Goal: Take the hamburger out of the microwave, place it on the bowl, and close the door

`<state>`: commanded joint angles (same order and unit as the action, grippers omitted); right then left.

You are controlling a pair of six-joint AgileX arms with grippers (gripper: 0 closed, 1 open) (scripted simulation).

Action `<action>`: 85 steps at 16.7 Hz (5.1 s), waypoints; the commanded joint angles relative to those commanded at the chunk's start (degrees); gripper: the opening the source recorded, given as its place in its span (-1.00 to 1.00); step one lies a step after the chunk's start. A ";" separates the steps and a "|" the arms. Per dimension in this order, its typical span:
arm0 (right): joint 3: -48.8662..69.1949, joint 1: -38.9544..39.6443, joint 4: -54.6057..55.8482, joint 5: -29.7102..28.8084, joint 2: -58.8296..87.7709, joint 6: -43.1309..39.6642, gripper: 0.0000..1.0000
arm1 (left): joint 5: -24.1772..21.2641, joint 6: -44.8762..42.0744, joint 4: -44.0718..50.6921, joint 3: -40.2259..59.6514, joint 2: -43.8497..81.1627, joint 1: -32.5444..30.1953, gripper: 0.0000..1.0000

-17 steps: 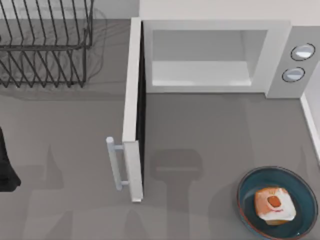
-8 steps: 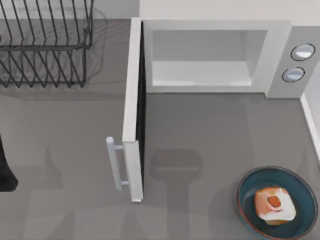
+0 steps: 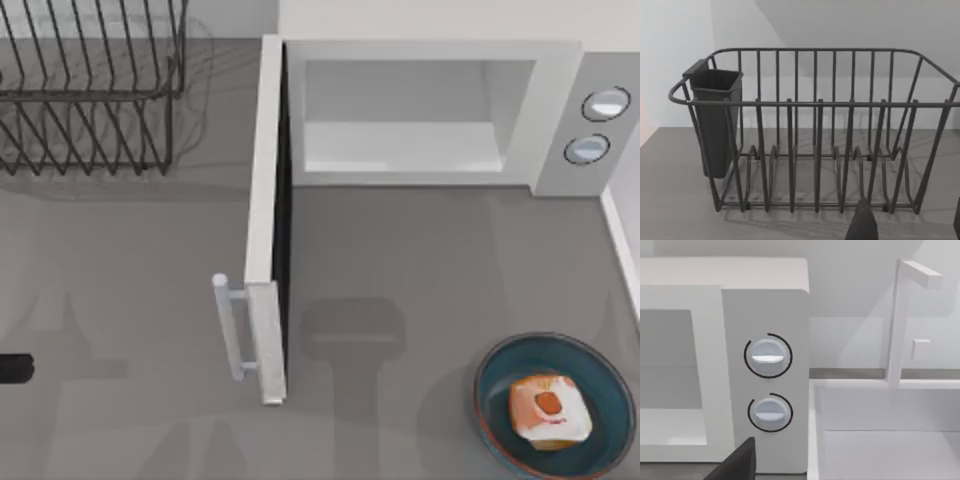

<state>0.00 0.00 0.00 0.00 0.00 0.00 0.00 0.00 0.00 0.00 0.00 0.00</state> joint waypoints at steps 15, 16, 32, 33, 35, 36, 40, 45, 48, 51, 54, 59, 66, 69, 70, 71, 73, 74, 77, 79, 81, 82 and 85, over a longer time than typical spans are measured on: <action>0.00 0.00 0.00 0.00 0.00 0.00 1.00 | -4.28 0.02 2.09 0.71 -1.39 4.28 -1.00; 0.00 0.00 0.00 0.00 0.00 0.00 1.00 | -6.75 0.03 3.10 1.05 -2.06 6.75 -1.00; 0.00 0.00 0.00 0.00 0.00 0.00 1.00 | -24.80 0.13 14.13 3.59 -10.41 24.76 -1.00; 0.00 0.00 0.00 0.00 0.00 0.00 1.00 | -25.38 0.16 16.28 3.75 -12.21 25.33 -1.00; 0.00 0.00 0.00 0.00 0.00 0.00 1.00 | -26.20 0.21 19.44 4.01 -15.22 26.14 -1.00; 0.00 0.00 0.00 0.00 0.00 0.00 1.00 | -26.41 0.22 20.12 4.08 -15.89 26.35 -1.00; 0.00 0.00 0.00 0.00 0.00 0.00 1.00 | -26.35 0.20 20.07 3.94 -14.85 26.06 -1.00; 0.00 0.00 0.00 0.00 0.00 0.00 1.00 | -19.77 0.28 17.28 4.83 -11.18 19.50 -1.00; 0.00 0.00 0.00 0.00 0.00 0.00 1.00 | -15.56 0.35 15.29 5.51 -8.52 15.29 -1.00; 0.00 0.00 0.00 0.00 0.00 0.00 1.00 | -15.37 0.35 15.17 5.54 -8.36 15.10 -1.00; 0.00 0.00 0.00 0.00 0.00 0.00 1.00 | -15.07 0.74 15.66 5.93 -7.83 14.65 -1.00; 0.00 0.00 0.00 0.00 0.00 0.00 1.00 | -8.04 5.77 20.26 14.62 4.49 5.26 -1.00; 0.00 0.00 0.00 0.00 0.00 0.00 1.00 | 8.85 16.59 28.48 32.79 38.56 -16.71 -1.00; 0.00 0.00 0.00 0.00 0.00 0.00 1.00 | 15.64 20.50 30.81 39.15 51.53 -25.32 -1.00; 0.00 0.00 0.00 0.00 0.00 0.00 1.00 | 17.56 21.55 31.35 40.83 54.82 -27.73 -1.00; 0.00 0.00 0.00 0.00 0.00 0.00 1.00 | 19.20 22.44 31.78 42.25 57.48 -29.79 -1.00; 0.00 0.00 0.00 0.00 0.00 0.00 1.00 | 21.58 23.69 32.35 44.24 61.06 -32.76 -1.00; 0.00 0.00 0.00 0.00 0.00 0.00 1.00 | 22.17 24.00 32.48 44.72 61.89 -33.48 -1.00; 0.00 0.00 0.00 0.00 0.00 0.00 1.00 | 22.35 24.09 32.51 44.86 62.14 -33.71 -1.00; 0.00 0.00 0.00 0.00 0.00 0.00 1.00 | 22.17 24.07 32.41 44.67 61.95 -33.50 -1.00; 0.00 0.00 0.00 0.00 0.00 0.00 1.00 | 22.18 24.08 31.56 43.94 62.35 -33.52 -1.00; 0.00 0.00 0.00 0.00 0.00 0.00 1.00 | 22.20 24.08 30.26 42.92 62.90 -33.55 -1.00; 0.00 0.00 0.00 0.00 0.00 0.00 1.00 | 22.25 24.04 22.74 38.01 65.40 -33.62 -1.00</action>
<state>0.00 0.00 0.00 0.00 0.00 0.00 22.25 24.04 22.74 38.01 65.40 -33.62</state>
